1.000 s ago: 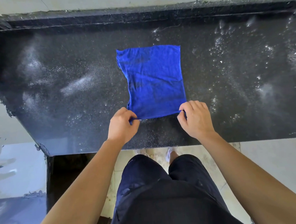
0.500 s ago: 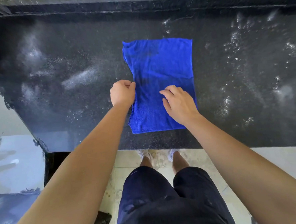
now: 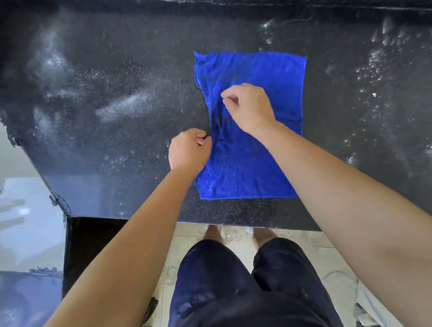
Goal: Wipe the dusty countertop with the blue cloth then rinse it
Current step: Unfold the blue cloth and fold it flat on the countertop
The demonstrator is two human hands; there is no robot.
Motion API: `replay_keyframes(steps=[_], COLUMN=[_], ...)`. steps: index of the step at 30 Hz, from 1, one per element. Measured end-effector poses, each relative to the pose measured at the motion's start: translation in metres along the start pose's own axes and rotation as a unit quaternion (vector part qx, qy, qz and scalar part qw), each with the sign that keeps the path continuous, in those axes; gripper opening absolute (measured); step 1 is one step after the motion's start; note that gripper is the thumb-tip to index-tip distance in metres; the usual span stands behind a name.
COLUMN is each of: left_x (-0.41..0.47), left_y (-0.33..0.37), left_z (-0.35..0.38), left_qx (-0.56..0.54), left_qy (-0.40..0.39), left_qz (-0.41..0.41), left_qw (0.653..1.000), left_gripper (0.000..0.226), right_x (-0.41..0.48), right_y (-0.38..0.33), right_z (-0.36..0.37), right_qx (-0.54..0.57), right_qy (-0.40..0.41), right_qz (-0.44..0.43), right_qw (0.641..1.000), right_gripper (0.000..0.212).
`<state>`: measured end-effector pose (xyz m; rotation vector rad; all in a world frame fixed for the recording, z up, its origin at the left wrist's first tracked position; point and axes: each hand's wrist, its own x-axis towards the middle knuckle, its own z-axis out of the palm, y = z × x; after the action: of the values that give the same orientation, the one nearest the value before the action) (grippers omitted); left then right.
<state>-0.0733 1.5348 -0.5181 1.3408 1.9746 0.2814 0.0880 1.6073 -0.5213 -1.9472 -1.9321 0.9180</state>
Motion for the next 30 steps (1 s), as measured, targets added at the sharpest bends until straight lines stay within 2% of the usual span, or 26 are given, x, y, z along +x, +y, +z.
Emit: replay_keyframes(steps=[4,8,11,13,15,17,21,24,26,28,30], left_x=[-0.006,-0.003,-0.004,-0.009,-0.014,-0.016,-0.007,0.003,0.015,0.032,0.049], left_y=[-0.009,-0.008,-0.012,-0.017,-0.023,-0.028,-0.027,-0.017,-0.006,0.007,0.022], left_z=[0.001,0.000,-0.006,-0.013,-0.018,-0.021,-0.026,-0.025,-0.023,-0.018,-0.012], left_qx=[0.005,0.051,0.015,-0.022,-0.031,-0.032,-0.017,-0.016,-0.012,-0.011,0.006], left_qy=[-0.016,-0.034,-0.007,0.021,0.042,0.060,0.080,0.086,0.083,0.069,0.039], left_qz=[-0.003,-0.005,-0.054,-0.078,-0.088,-0.107,-0.127,-0.077,-0.034,-0.014,-0.008], left_qw=[1.000,0.998,0.998,0.996,0.995,0.992,0.989,0.993,0.996,0.997,0.999], left_gripper=[0.011,0.014,0.011,0.007,0.006,0.007,0.010,0.016,0.025,0.038,0.040], right_x=[0.033,0.050,0.058,0.060,0.059,0.057,0.054,0.045,0.029,0.008,-0.013], right_y=[-0.033,-0.037,-0.046,-0.043,-0.035,-0.032,-0.032,-0.026,-0.016,-0.002,0.016], right_z=[0.015,0.030,0.025,0.022,0.022,0.021,0.017,0.012,0.009,0.009,0.010], right_qx=[0.006,-0.046,-0.069,-0.022,0.085,0.139,0.129,0.131,0.085,-0.005,-0.066], right_qy=[-0.022,-0.059,-0.094,-0.106,-0.095,-0.091,-0.101,-0.124,-0.084,0.008,0.081], right_qz=[-0.019,0.017,0.048,0.047,0.066,0.093,0.078,0.054,-0.010,-0.072,-0.078], right_qw=[1.000,0.997,0.992,0.993,0.990,0.982,0.983,0.982,0.993,0.997,0.991], right_gripper=[0.039,0.035,0.038,0.031,0.026,0.030,0.032,0.034,0.041,0.040,0.039])
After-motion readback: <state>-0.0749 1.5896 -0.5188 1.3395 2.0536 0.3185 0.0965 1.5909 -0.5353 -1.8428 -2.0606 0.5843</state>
